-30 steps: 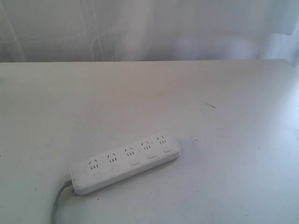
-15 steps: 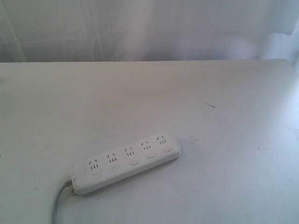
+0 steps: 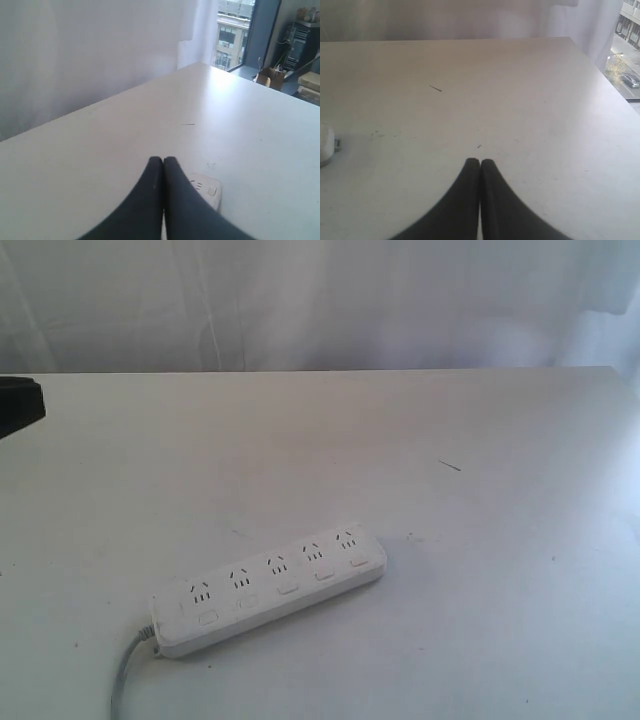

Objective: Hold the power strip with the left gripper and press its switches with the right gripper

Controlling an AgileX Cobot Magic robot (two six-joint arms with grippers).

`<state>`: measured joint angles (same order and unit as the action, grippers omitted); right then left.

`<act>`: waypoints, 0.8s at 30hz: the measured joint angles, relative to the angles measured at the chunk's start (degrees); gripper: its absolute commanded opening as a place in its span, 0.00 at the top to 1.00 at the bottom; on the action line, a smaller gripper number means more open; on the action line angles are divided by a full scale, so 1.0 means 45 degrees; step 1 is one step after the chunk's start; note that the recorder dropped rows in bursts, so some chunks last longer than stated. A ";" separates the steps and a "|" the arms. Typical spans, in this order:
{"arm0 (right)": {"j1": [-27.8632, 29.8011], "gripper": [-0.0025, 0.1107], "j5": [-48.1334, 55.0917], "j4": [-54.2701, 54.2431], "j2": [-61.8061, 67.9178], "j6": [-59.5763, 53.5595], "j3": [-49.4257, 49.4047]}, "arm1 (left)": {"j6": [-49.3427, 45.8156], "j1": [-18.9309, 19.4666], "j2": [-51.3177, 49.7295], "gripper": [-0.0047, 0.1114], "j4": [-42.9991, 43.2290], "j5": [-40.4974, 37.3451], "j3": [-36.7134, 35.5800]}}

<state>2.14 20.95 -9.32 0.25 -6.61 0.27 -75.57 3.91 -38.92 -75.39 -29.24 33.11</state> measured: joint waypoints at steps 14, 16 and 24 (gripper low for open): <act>0.0000 0.98 0.0000 0.0000 0.0000 0.0000 0.0000 | 0.6282 0.0000 0.0000 0.96 0.6350 0.0136 0.1644; 0.0000 0.98 0.0000 0.0000 0.0000 0.0000 0.0000 | 0.8207 0.0000 0.0000 0.96 0.7755 0.0294 0.1673; 0.0000 0.98 0.0000 0.0000 0.0000 0.0000 0.0000 | 1.4692 -0.1217 -0.0008 0.96 1.3802 0.2098 0.1673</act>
<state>2.14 20.95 -9.32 0.25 -6.61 0.27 -9.46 -1.57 -38.95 -13.28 -19.80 40.63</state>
